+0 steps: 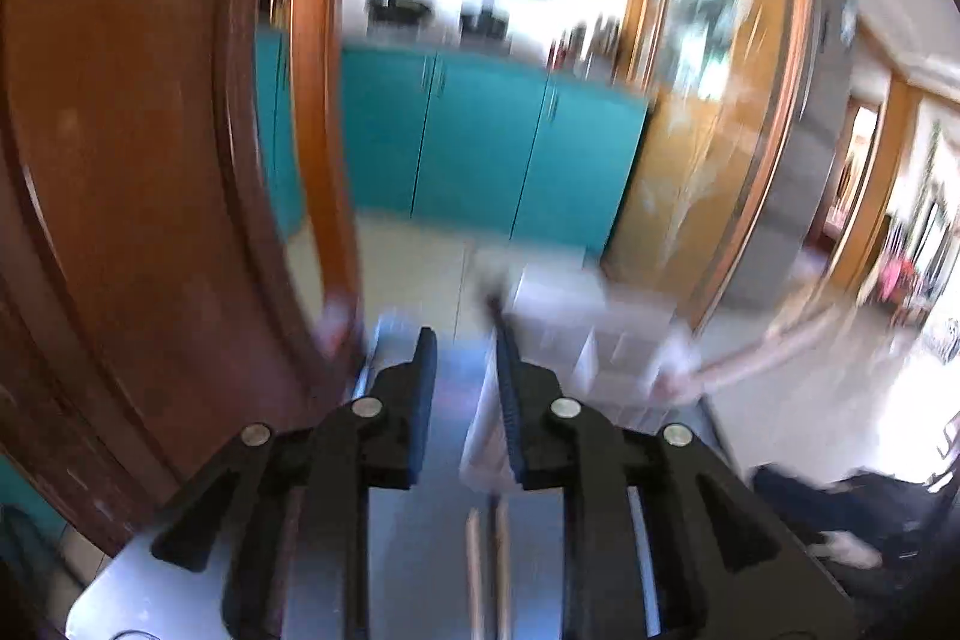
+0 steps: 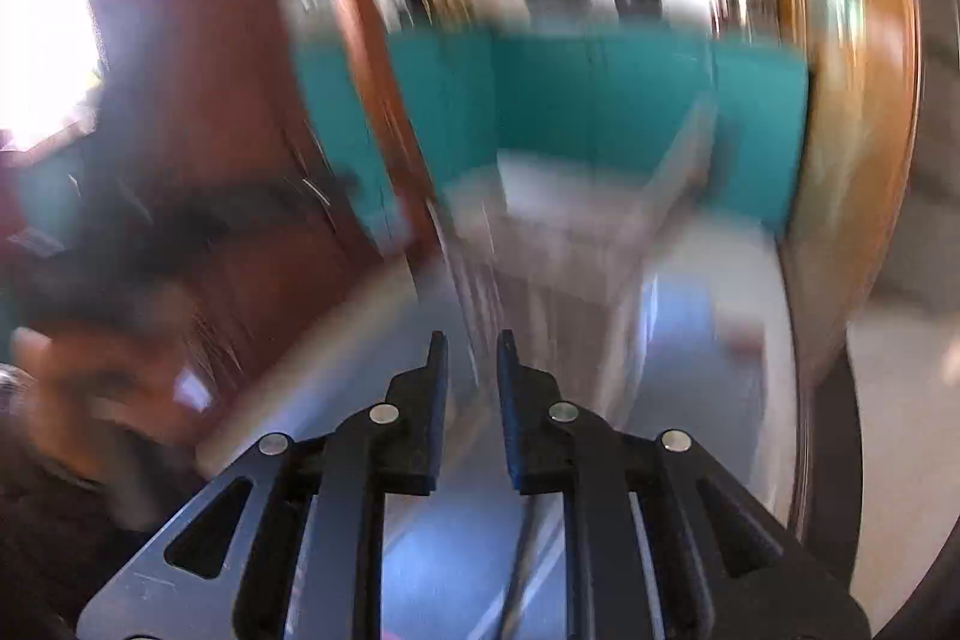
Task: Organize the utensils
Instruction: 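Grasp a black chopstick with the right tool while the left tool grasps a light wooden chopstick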
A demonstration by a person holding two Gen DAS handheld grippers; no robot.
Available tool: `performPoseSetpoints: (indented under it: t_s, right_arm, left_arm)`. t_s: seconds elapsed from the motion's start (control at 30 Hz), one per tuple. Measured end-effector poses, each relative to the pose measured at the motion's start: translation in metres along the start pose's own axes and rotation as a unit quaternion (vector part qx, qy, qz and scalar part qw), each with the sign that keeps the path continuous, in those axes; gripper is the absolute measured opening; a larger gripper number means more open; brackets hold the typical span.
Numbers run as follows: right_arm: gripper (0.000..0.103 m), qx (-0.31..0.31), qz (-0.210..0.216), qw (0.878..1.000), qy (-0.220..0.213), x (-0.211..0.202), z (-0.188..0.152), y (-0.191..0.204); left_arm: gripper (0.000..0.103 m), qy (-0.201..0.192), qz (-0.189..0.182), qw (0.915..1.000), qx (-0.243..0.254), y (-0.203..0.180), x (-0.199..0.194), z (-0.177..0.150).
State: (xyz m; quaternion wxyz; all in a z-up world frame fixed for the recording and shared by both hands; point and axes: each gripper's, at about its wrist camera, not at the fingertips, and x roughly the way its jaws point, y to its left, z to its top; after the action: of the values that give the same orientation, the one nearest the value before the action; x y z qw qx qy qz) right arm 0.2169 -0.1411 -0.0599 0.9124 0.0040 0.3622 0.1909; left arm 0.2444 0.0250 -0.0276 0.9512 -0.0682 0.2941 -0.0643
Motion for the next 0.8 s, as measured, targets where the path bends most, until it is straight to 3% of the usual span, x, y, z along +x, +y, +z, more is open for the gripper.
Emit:
performPoseSetpoints:
  t_s: [0.03,0.13,0.23,0.3,0.43,0.47,0.5,0.57,0.8]
  right_arm:
    - [0.017,0.017,-0.019,0.998,0.058,0.028,-0.007,-0.007]
    - [0.017,0.052,-0.070,0.983,0.161,0.080,-0.028,-0.024]
    - [0.017,0.077,-0.067,0.974,0.201,0.102,-0.037,-0.031]
    - [0.024,0.075,-0.072,0.972,0.210,0.108,-0.040,-0.030]
    - [0.024,0.060,-0.085,0.972,0.212,0.111,-0.044,-0.024]
    - [0.023,0.060,-0.086,0.972,0.209,0.111,-0.045,-0.024]
    - [0.014,0.060,-0.088,0.973,0.207,0.110,-0.046,-0.023]
    - [0.007,0.062,-0.087,0.973,0.204,0.111,-0.046,-0.019]
    - [0.007,0.115,-0.103,0.969,0.190,0.099,-0.040,-0.041]
  left_arm:
    - [0.021,0.029,0.000,0.9996,0.000,0.002,0.011,-0.006]
    - [0.021,0.113,0.012,0.9934,0.016,0.002,0.045,-0.027]
    - [0.021,0.147,0.036,0.9874,0.047,-0.004,0.064,-0.042]
    - [0.021,0.162,0.036,0.9844,0.058,-0.006,0.071,-0.049]
    - [0.022,0.178,0.034,0.9806,0.073,-0.010,0.080,-0.059]
    - [0.022,0.179,0.036,0.9802,0.077,-0.011,0.081,-0.061]
    - [0.022,0.180,0.037,0.9798,0.080,-0.011,0.080,-0.064]
    - [0.023,0.183,0.038,0.9790,0.082,-0.011,0.081,-0.068]
    - [0.028,0.196,0.043,0.9755,0.090,-0.012,0.087,-0.081]
